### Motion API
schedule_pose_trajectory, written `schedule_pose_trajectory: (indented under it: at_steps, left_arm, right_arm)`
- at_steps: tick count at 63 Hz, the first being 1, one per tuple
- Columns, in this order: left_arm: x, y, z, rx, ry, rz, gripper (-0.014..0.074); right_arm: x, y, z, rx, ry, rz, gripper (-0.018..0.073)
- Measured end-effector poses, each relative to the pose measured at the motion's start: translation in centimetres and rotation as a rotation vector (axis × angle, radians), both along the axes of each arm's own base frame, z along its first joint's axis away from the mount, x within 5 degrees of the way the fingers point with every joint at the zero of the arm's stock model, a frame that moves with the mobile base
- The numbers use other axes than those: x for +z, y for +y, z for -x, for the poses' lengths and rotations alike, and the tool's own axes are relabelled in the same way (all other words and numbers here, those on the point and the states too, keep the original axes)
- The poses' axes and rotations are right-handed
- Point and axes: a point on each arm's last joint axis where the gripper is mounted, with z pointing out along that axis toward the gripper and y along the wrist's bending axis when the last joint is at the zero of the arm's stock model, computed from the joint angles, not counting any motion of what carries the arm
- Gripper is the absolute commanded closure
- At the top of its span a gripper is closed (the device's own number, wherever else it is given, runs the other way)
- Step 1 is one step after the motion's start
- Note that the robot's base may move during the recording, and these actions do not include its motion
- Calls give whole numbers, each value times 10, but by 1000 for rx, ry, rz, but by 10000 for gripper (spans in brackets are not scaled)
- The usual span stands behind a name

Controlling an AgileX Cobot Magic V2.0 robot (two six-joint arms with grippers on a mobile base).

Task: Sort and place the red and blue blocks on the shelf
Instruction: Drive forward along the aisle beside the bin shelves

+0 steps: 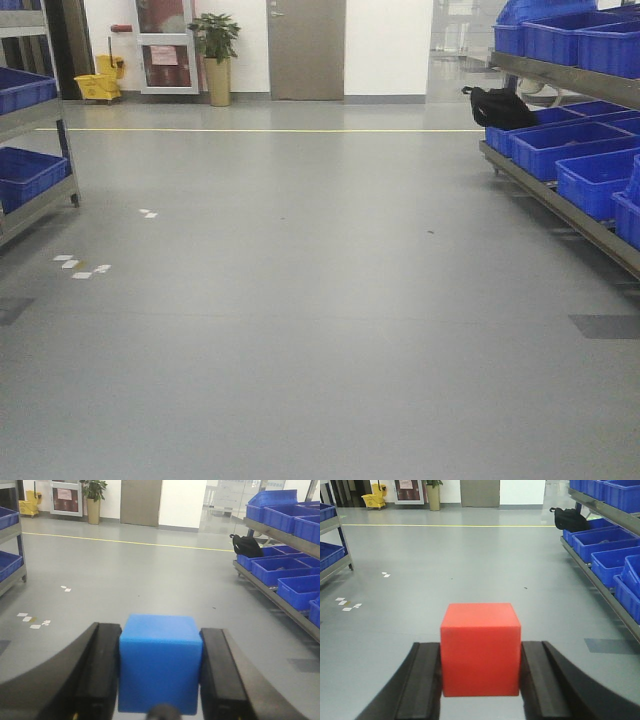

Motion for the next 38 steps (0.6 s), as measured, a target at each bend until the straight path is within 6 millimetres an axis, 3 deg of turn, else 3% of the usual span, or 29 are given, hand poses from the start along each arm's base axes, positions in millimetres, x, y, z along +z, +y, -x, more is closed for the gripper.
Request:
schedule_pose_trajectory:
  at_steps: [38]
  left_arm:
    - [0,0,0,0,0,0,276]
  right_arm:
    - [0,0,0,0,0,0,185]
